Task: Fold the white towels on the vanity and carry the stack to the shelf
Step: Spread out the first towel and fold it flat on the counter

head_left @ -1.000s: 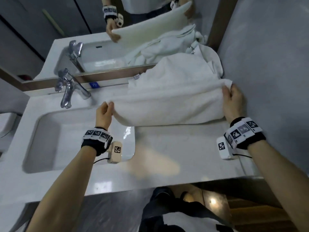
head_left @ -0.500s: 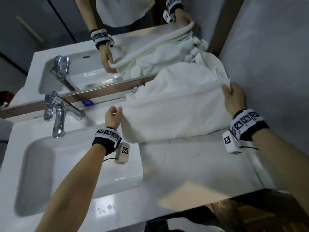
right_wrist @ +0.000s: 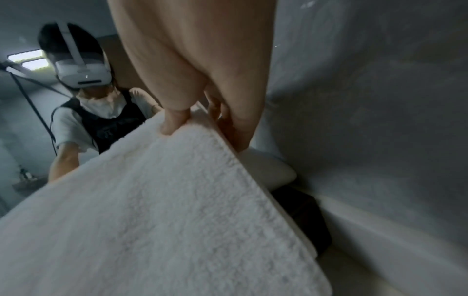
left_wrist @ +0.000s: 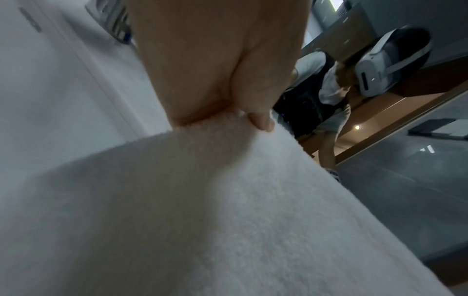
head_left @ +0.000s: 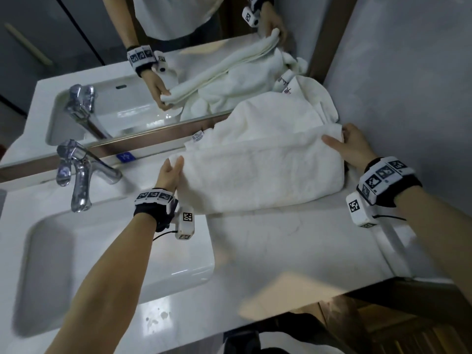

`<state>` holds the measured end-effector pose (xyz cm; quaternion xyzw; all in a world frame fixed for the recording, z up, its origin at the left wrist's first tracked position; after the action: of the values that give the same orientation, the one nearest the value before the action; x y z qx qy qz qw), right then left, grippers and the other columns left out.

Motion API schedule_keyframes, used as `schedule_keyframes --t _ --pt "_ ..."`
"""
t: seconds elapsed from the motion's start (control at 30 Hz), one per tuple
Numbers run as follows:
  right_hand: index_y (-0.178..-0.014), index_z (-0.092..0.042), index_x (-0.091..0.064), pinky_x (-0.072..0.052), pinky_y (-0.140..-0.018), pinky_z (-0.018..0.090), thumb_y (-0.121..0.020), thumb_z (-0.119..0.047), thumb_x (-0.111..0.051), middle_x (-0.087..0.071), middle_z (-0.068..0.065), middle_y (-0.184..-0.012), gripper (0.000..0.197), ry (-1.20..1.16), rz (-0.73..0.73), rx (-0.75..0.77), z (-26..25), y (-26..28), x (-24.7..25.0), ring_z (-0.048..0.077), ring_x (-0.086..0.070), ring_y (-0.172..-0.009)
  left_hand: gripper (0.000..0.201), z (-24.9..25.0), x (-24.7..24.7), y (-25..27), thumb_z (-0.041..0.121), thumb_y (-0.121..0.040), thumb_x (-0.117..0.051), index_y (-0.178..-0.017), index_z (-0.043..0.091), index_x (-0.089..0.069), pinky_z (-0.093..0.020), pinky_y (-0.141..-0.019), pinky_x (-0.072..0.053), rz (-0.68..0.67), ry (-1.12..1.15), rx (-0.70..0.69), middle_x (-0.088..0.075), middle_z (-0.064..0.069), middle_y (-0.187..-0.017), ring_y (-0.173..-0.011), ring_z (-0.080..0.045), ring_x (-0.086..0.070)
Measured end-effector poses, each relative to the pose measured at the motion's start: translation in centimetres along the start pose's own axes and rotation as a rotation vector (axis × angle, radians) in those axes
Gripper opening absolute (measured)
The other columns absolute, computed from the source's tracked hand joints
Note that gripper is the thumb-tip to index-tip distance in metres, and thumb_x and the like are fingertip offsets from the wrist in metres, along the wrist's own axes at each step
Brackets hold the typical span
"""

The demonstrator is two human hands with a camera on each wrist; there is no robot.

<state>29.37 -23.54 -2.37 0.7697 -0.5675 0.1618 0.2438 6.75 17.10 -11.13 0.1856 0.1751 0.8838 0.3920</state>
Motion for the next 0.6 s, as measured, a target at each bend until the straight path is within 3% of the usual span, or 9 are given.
schedule_keyframes --t 0.07,0.13,0.2,0.37,0.43,0.5,0.53,0.6 --pt "-0.118 -0.003 -0.053 -0.043 -0.081 0.028 -0.087 -0.03 -0.064 -0.059 0.004 -0.111 0.043 -0.043 0.015 0.024 -0.4 0.6 0.6 0.017 -0.057 -0.098 0.066 0.7 0.8 1.3 0.04 -0.094 -0.05 -0.144 0.005 -0.025 -0.045 -0.112 -0.035 0.024 0.035 -0.046 -0.046 -0.01 -0.141 -0.129 -0.026 -0.046" --pt "-0.119 -0.006 -0.056 -0.044 -0.081 0.027 -0.089 -0.031 -0.062 -0.06 0.002 -0.11 0.04 -0.072 0.024 0.048 -0.8 1.6 1.2 0.016 -0.058 -0.097 0.04 1.5 1.2 2.8 0.035 -0.096 -0.049 -0.128 0.014 -0.039 -0.043 -0.109 -0.039 0.023 0.045 -0.122 -0.057 -0.003 -0.121 -0.12 -0.024 -0.052" --pt "-0.119 -0.01 -0.059 -0.044 -0.081 0.026 -0.09 -0.035 -0.06 -0.061 0.0 -0.108 0.038 -0.101 0.013 0.061 -0.8 2.8 1.9 0.016 -0.059 -0.096 0.024 2.3 1.6 4.9 0.028 -0.097 -0.048 -0.116 0.014 -0.046 -0.041 -0.102 -0.044 0.034 0.061 -0.198 -0.062 0.0 -0.107 -0.106 -0.02 -0.058" --pt "-0.114 -0.018 -0.062 -0.042 -0.074 0.021 -0.088 -0.045 -0.056 -0.063 -0.006 -0.1 0.038 -0.068 0.016 0.11 0.6 6.5 3.9 0.014 -0.059 -0.092 0.005 2.0 2.6 10.9 0.027 -0.097 -0.048 -0.095 0.023 -0.052 -0.039 -0.093 -0.045 0.098 0.064 -0.259 -0.059 0.002 -0.095 -0.096 -0.019 -0.056" --pt "-0.113 -0.017 -0.062 -0.047 -0.079 0.026 -0.087 -0.048 -0.056 -0.065 -0.002 -0.103 0.041 -0.046 -0.002 0.106 1.5 7.8 4.3 0.018 -0.059 -0.093 0.019 0.9 2.7 13.4 0.031 -0.097 -0.048 -0.109 0.017 -0.052 -0.036 -0.09 -0.044 0.107 0.037 -0.238 -0.059 -0.002 -0.102 -0.1 -0.021 -0.055" --pt "-0.111 -0.014 -0.062 -0.05 -0.092 0.039 -0.086 -0.05 -0.056 -0.067 0.006 -0.11 0.044 -0.006 -0.025 0.091 2.5 8.8 4.6 0.024 -0.061 -0.099 0.051 -0.8 2.8 15.6 0.036 -0.096 -0.047 -0.135 0.005 -0.037 -0.041 -0.097 -0.044 0.12 -0.005 -0.164 -0.054 -0.016 -0.127 -0.117 -0.031 -0.053" --pt "-0.111 -0.013 -0.062 -0.049 -0.096 0.044 -0.086 -0.05 -0.056 -0.067 0.009 -0.112 0.045 0.005 -0.04 0.081 3.0 9.2 4.7 0.026 -0.061 -0.102 0.057 -1.7 2.8 16.5 0.038 -0.096 -0.047 -0.14 0.004 -0.031 -0.041 -0.098 -0.044 0.127 -0.038 -0.123 -0.05 -0.019 -0.135 -0.123 -0.034 -0.051" --pt "-0.109 -0.01 -0.062 -0.048 -0.096 0.044 -0.087 -0.047 -0.056 -0.066 0.011 -0.112 0.044 0.024 -0.076 0.067 3.9 10.0 4.8 0.028 -0.061 -0.104 0.051 -2.9 2.7 18.4 0.034 -0.097 -0.047 -0.134 0.0 -0.037 -0.031 -0.089 -0.05 0.125 -0.105 -0.098 -0.058 -0.017 -0.124 -0.117 -0.033 -0.054"
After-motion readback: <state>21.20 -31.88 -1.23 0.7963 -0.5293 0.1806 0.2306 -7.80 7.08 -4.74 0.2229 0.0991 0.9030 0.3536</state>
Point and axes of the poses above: each hand's wrist, its own y-axis away from the middle knuckle, its own x-axis out of the back of the hand, z = x × y, the point moved 8 cm from there along -y, towards the middle knuckle
